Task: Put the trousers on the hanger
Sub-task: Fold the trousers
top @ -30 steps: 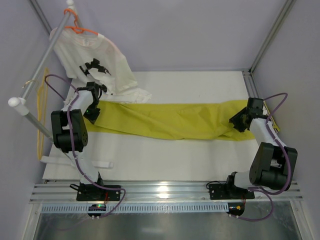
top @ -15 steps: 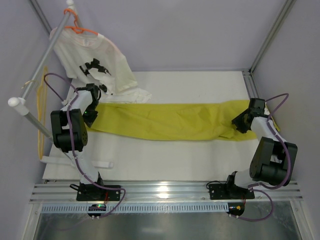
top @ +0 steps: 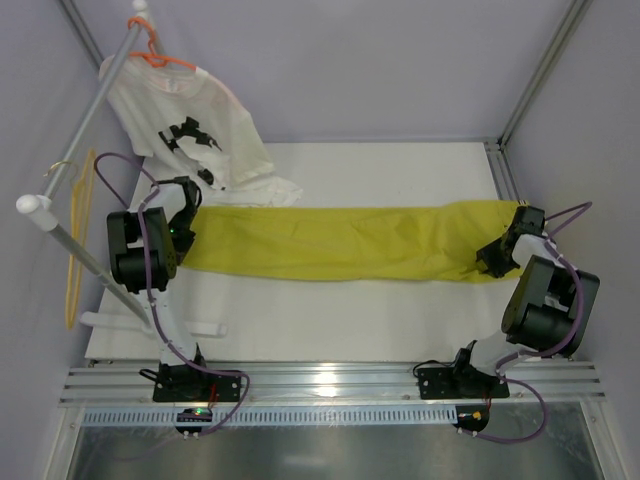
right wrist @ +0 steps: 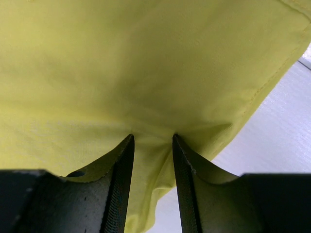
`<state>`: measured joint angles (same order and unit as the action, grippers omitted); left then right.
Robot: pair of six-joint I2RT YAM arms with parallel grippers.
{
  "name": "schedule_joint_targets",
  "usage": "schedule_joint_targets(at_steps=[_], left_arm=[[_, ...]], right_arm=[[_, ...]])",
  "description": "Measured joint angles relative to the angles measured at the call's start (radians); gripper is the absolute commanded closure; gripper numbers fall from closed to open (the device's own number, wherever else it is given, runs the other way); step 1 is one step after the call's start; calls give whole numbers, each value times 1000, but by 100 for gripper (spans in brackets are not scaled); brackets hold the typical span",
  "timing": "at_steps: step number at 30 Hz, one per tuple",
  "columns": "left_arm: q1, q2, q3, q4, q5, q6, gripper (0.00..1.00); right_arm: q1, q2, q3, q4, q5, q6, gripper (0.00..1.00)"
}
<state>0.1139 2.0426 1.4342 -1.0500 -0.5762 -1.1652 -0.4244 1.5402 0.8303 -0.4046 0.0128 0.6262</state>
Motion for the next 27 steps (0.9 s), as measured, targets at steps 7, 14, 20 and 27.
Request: schedule_joint_targets(at_steps=[7,14,20,27], left_arm=[[5,8,14,-18,4,-1,81],[24,-50,-23,0,11,28,49],[14,-117,-65,96,83,99,46],[-53,-153,-163,258,182,201,44]], right_arm=[[-16,-10,-4,-1,0,0,59],[-14,-123,15,-95,-45,-28,58],[111,-162,197,-193,-96,-109,50],[366,-109,380,-197,-303,-280,41]])
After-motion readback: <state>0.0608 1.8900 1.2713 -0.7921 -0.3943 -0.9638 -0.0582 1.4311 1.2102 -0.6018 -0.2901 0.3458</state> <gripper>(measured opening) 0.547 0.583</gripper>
